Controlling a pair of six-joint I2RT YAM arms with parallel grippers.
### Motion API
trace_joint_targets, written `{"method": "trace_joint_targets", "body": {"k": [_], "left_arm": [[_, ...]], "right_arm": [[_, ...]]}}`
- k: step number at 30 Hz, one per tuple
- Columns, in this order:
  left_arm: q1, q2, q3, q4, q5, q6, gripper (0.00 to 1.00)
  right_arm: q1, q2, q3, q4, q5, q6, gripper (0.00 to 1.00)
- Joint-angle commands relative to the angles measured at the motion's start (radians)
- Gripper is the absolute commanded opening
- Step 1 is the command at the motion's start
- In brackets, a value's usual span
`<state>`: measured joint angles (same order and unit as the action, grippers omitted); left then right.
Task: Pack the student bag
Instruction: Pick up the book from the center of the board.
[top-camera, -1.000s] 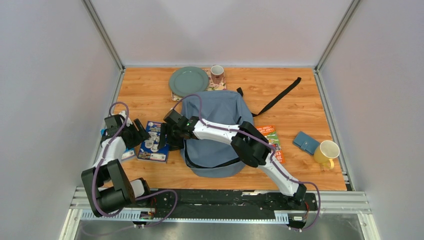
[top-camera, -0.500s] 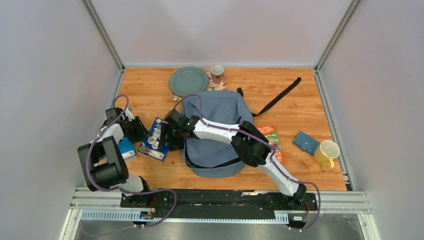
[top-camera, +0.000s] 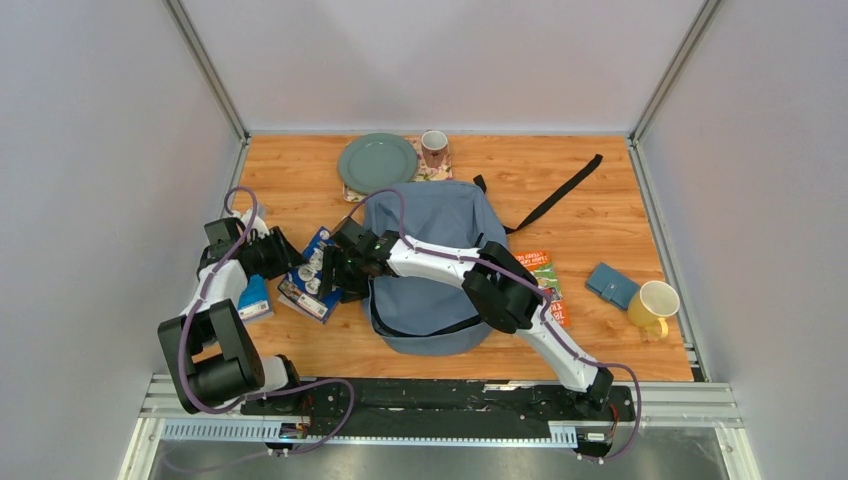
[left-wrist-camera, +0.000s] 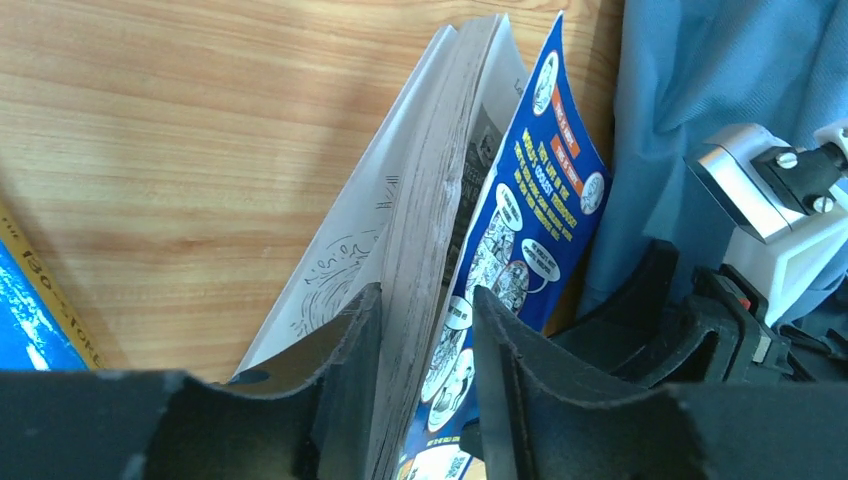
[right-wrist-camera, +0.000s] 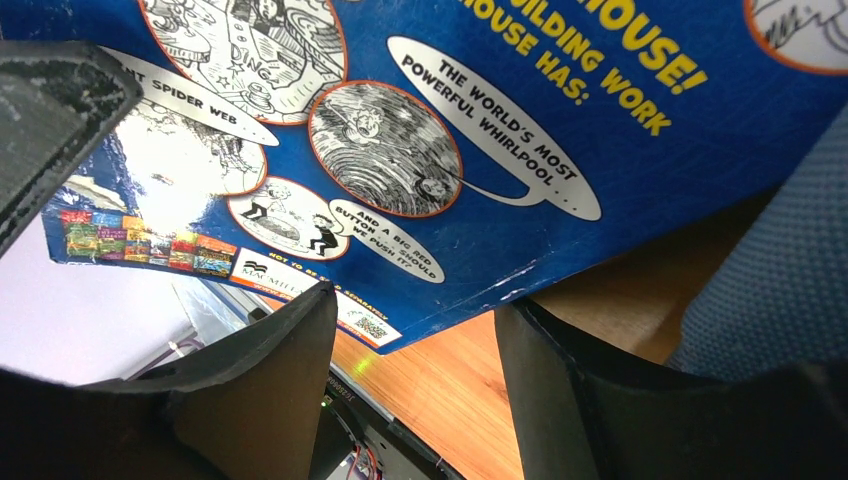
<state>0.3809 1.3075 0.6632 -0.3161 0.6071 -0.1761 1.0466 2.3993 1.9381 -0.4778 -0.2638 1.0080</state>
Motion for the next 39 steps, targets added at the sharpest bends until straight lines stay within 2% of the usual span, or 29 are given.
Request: {"method": "trace_joint_targets", "body": {"k": [1, 3, 6, 7, 9, 12, 15, 17, 21, 26, 30, 33, 37, 39], "left_arm": [[-0.03, 0.009, -0.023, -0.158, 0.174, -0.002, 0.49], [-0.03, 0.03, -0.02, -0.169, 0.171, -0.003, 0.49], [-0.03, 0.041, -0.011, -0.19, 0.155, 0.006, 0.3], [-0.03, 0.041, -0.01, -0.193, 0.123, 0.006, 0.16], [-0.028, 0.033, -0.007, -0.201, 0.109, 0.009, 0.01], [-0.03, 0.004, -0.004, -0.207, 0.062, -0.002, 0.0], [-0.028, -0.087, 0.003, -0.209, -0.065, -0.043, 0.0], [-0.028, -0.147, 0.018, -0.209, -0.127, -0.085, 0.0], [-0.028, -0.279, 0.119, -0.218, -0.138, -0.149, 0.0], [-0.028, -0.341, 0.197, -0.212, -0.032, -0.223, 0.0], [-0.028, -0.384, 0.274, -0.228, 0.003, -0.252, 0.0], [-0.027, -0.393, 0.341, -0.236, 0.06, -0.276, 0.0], [-0.028, -0.416, 0.374, -0.161, 0.236, -0.365, 0.0], [-0.027, -0.418, 0.366, -0.071, 0.324, -0.416, 0.0]], "right_arm": [[0.009, 0.035, -0.008, 0.044, 0.017, 0.003, 0.65], [0.007, 0.032, -0.008, 0.042, 0.014, 0.004, 0.65], [0.006, 0.029, -0.011, 0.042, 0.017, 0.004, 0.65], [0.004, 0.027, -0.013, 0.042, 0.017, 0.003, 0.65], [0.003, 0.023, -0.014, 0.042, 0.015, 0.001, 0.65], [0.001, 0.005, -0.021, 0.047, 0.014, -0.012, 0.65], [0.004, -0.054, -0.053, 0.065, 0.03, -0.04, 0.66], [0.003, -0.144, -0.105, 0.083, 0.054, -0.074, 0.68], [-0.008, -0.322, -0.204, 0.091, 0.148, -0.127, 0.69], [-0.036, -0.577, -0.388, 0.125, 0.207, -0.135, 0.69], [-0.054, -0.707, -0.49, 0.226, 0.118, -0.149, 0.69], [-0.054, -0.781, -0.522, 0.219, 0.113, -0.151, 0.69], [-0.068, -0.952, -0.646, 0.222, 0.173, -0.138, 0.7], [-0.082, -1.018, -0.744, 0.228, 0.185, -0.134, 0.7]]}}
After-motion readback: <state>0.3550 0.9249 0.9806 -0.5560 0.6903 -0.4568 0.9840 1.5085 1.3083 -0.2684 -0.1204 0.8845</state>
